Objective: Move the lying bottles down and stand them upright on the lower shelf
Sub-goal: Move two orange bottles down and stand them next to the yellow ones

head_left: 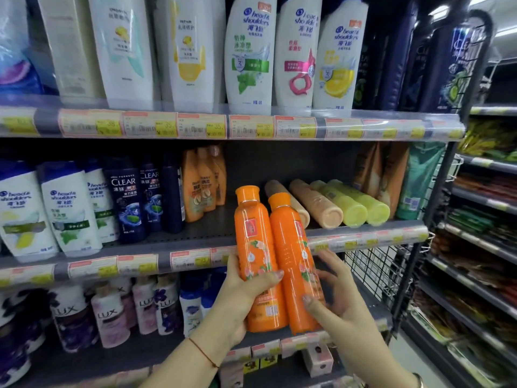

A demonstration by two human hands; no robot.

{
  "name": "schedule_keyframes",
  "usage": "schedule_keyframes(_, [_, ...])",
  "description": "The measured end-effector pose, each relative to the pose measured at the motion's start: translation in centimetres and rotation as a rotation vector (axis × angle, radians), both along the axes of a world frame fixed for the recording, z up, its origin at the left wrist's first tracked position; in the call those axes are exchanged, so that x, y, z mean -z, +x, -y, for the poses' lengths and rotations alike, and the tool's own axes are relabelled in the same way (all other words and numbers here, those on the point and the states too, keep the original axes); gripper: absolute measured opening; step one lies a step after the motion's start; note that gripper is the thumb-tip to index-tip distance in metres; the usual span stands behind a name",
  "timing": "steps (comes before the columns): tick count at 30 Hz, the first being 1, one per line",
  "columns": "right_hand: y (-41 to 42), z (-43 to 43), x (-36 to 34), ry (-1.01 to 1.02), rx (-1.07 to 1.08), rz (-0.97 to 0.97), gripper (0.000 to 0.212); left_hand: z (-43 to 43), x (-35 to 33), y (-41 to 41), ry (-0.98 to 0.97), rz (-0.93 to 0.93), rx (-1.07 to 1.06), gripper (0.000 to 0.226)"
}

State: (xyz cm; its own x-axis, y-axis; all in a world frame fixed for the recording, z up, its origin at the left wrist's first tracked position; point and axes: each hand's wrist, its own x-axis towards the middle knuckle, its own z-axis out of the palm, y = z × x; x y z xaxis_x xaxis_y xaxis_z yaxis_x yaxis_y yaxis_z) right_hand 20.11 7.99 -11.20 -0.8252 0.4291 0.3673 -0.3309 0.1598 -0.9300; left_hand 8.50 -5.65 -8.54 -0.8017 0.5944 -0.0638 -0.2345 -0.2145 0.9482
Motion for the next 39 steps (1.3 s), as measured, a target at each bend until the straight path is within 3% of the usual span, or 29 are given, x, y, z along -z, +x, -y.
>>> schedule_keyframes(3, [0.7, -1.1, 0.2, -0.267, -0.170, 0.178, 0.114, -0.4, 1.3, 0.9, -0.015, -0.026, 0.007, 0.072])
schedule_keyframes(7, [1.9, -3.1, 1.2, -0.355, -0.318, 0.300, 0.089, -1.0, 3.7, 2.1, -0.042, -0.102, 0.054, 0.081])
schedule_keyframes(18, [4.1, -8.9, 10.5, -0.235, -0.312, 0.503, 0.082, -6.3, 13.9, 3.5, -0.204, -0.311, 0.196, 0.092])
schedule_keyframes(22, [3.0, -11.5, 13.1, -0.225, -0.228, 0.504, 0.084, -9.0, 16.1, 2.8, -0.234, -0.319, 0.157, 0.092])
schedule_keyframes(26, [0.6, -14.1, 14.3, -0.127, -0.182, 0.486, 0.087, -11.5, 17.0, 0.7, -0.231, -0.335, 0.149, 0.065])
schedule_keyframes(29, [-1.9, -16.2, 15.2, -0.074, -0.155, 0.466, 0.090, -12.9, 17.4, -1.1, -0.234, -0.328, 0.136, 0.075])
schedule_keyframes(32, [-4.3, -17.8, 16.2, 0.012, -0.161, 0.448, 0.095, -14.4, 18.2, -2.9, -0.262, -0.364, 0.069, 0.068])
schedule_keyframes(37, [-7.2, -19.2, 17.7, -0.025, -0.160, 0.359, 0.085, -17.1, 19.4, -6.7, -0.268, -0.406, -0.070, 0.084])
schedule_keyframes(39, [-8.4, -19.9, 17.9, -0.011, -0.145, 0.335, 0.086, -18.0, 19.9, -8.0, -0.259, -0.420, -0.107, 0.079])
